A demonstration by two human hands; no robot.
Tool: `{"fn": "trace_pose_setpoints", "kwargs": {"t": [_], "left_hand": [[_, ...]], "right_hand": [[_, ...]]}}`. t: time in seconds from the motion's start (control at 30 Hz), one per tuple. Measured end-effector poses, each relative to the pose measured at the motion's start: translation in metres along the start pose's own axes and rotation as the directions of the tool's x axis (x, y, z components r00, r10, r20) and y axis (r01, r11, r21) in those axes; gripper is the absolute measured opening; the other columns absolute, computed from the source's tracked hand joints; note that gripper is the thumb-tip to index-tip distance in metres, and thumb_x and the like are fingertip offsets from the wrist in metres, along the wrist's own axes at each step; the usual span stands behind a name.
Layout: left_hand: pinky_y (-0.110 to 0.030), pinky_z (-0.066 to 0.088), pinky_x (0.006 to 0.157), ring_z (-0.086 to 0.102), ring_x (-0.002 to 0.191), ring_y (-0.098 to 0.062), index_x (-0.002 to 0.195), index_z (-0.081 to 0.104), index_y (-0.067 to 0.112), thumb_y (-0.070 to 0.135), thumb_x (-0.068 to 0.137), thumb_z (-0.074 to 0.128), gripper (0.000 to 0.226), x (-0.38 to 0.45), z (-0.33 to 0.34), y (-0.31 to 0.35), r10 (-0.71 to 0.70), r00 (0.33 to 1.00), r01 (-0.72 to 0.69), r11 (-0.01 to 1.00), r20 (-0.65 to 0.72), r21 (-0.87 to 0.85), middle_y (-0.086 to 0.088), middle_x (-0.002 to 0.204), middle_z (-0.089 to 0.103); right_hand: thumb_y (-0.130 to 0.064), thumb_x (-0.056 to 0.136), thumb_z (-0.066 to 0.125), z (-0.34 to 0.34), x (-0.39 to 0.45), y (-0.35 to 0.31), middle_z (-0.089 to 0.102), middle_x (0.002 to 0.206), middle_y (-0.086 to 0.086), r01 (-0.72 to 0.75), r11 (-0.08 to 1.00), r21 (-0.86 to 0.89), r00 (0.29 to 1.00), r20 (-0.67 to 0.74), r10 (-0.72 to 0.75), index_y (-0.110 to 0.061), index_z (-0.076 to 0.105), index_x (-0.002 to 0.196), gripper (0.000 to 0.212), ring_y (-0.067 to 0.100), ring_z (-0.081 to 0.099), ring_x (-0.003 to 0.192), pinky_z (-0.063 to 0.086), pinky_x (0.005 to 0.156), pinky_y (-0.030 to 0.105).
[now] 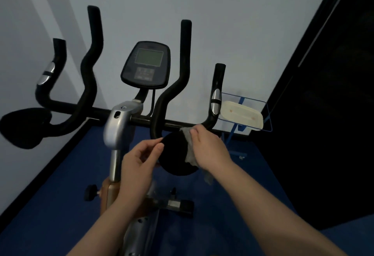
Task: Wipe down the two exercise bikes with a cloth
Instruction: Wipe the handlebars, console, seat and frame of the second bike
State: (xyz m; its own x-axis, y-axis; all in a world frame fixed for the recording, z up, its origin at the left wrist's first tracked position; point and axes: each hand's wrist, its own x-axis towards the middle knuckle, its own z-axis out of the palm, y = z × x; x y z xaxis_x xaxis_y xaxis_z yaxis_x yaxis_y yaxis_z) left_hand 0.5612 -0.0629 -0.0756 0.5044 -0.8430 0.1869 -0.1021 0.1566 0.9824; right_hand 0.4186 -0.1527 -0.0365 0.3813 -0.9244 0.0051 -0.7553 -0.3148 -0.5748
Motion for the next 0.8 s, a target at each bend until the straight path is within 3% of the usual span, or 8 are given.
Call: {"fn": "trace_pose_setpoints", "kwargs": {"t": [0.13,0.27,0.37,0.47,0.57,0.63,0.73,0.8], "left_hand": [[-0.015,0.053,0.067,0.069,0.080,-0.004,0.101,0.073,0.019,0.013,0.092,0.062,0.015,-0.007,0.008,0.004,-0.008,0.997,0.010,0.999,-0.079,0.036,0.005,0.088,0.075],[-0.007,0.046,0.064,0.063,0.071,0.004,0.100,0.073,0.015,0.008,0.093,0.060,0.015,-0.010,0.015,0.010,0.017,0.991,-0.001,0.993,-0.135,0.118,0.011,0.074,0.071],[-0.007,0.047,0.068,0.065,0.079,0.002,0.104,0.072,0.013,0.010,0.095,0.059,0.016,-0.015,0.022,0.015,0.032,0.980,0.002,0.985,-0.198,0.170,0.007,0.084,0.072],[-0.005,0.044,0.063,0.061,0.070,0.008,0.103,0.073,0.013,0.010,0.094,0.059,0.016,-0.018,0.025,0.018,0.027,0.970,0.019,0.982,-0.241,0.186,0.014,0.074,0.069],[-0.005,0.044,0.062,0.060,0.068,0.008,0.103,0.073,0.011,0.009,0.095,0.059,0.016,-0.018,0.028,0.019,0.009,0.961,0.045,0.981,-0.277,0.189,0.015,0.072,0.069],[-0.007,0.045,0.064,0.062,0.071,0.007,0.103,0.073,0.012,0.010,0.095,0.058,0.017,-0.019,0.032,0.018,-0.001,0.951,0.059,0.982,-0.309,0.178,0.012,0.076,0.071],[-0.008,0.048,0.069,0.066,0.082,0.003,0.103,0.073,0.016,0.012,0.096,0.058,0.018,-0.022,0.041,0.018,0.006,0.932,0.060,0.984,-0.362,0.170,0.012,0.088,0.074],[-0.009,0.050,0.074,0.067,0.089,0.002,0.103,0.073,0.016,0.012,0.096,0.058,0.018,-0.024,0.044,0.017,-0.003,0.921,0.065,0.987,-0.389,0.144,0.012,0.093,0.075]], "right_hand": [[-0.040,0.105,0.020,0.006,-0.021,0.010,0.049,0.089,-0.011,0.081,0.984,-0.157,0.993,-0.074,-0.093,-0.026,0.042,0.110,0.026,0.010,0.046,0.075,0.030,0.054,0.029],[-0.027,0.103,0.038,-0.007,0.009,0.006,0.058,0.093,0.002,0.226,0.929,-0.292,0.970,0.152,-0.188,-0.015,0.043,0.112,0.016,0.016,0.048,0.072,0.029,0.050,0.030],[-0.023,0.104,0.036,-0.008,0.021,-0.002,0.057,0.094,0.002,0.309,0.917,-0.252,0.944,0.198,-0.263,-0.014,0.045,0.109,0.014,0.017,0.049,0.075,0.035,0.056,0.032],[-0.035,0.105,0.025,-0.008,0.015,0.009,0.050,0.085,-0.008,0.287,0.938,-0.196,0.952,0.164,-0.257,-0.022,0.043,0.106,0.022,0.011,0.047,0.070,0.027,0.049,0.028],[-0.029,0.103,0.036,-0.015,0.025,0.007,0.056,0.093,-0.001,0.405,0.872,-0.277,0.899,0.295,-0.324,-0.019,0.044,0.109,0.014,0.019,0.055,0.078,0.042,0.057,0.034],[-0.025,0.104,0.035,-0.016,0.035,-0.004,0.059,0.099,0.005,0.475,0.832,-0.286,0.867,0.312,-0.388,-0.015,0.047,0.109,0.016,0.024,0.058,0.083,0.049,0.068,0.039],[-0.024,0.105,0.031,-0.014,0.037,-0.009,0.059,0.098,0.005,0.513,0.826,-0.233,0.852,0.256,-0.457,-0.015,0.049,0.107,0.020,0.025,0.059,0.084,0.052,0.070,0.042],[-0.030,0.105,0.029,-0.012,0.033,0.004,0.059,0.096,0.003,0.470,0.870,-0.149,0.867,0.263,-0.423,-0.019,0.046,0.106,0.021,0.023,0.058,0.085,0.051,0.071,0.042]]}}
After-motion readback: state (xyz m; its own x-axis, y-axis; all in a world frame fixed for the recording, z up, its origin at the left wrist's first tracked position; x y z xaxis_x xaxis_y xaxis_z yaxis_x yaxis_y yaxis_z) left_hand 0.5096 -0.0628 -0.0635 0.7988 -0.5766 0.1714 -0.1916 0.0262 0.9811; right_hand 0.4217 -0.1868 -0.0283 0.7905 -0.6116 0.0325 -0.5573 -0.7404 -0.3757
